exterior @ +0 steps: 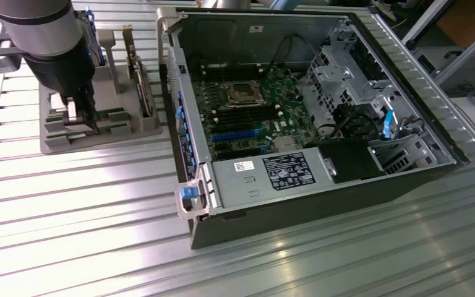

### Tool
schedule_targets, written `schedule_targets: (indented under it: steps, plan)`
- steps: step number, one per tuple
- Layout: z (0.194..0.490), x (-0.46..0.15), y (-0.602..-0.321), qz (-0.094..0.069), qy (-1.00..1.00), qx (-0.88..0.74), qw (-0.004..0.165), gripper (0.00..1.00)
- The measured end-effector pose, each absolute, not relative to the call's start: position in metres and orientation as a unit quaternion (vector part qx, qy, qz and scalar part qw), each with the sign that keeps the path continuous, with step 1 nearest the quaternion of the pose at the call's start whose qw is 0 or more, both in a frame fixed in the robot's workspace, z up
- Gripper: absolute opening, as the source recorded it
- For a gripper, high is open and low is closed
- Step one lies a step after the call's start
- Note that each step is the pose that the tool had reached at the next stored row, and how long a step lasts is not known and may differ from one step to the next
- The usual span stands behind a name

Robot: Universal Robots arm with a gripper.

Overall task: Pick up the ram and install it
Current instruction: 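Pick up the ram and move it above insertion slot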

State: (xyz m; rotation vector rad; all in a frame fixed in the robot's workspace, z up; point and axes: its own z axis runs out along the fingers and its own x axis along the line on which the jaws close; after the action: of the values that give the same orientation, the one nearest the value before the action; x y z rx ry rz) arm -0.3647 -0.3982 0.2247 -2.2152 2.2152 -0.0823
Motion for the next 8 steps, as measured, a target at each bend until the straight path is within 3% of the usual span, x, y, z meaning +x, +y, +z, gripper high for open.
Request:
schedule_targets:
  steps: [8]
  plan:
    - [0.2189,-0.3738,-0.3981,-0.026,0.707,-0.707,0.004,0.36]
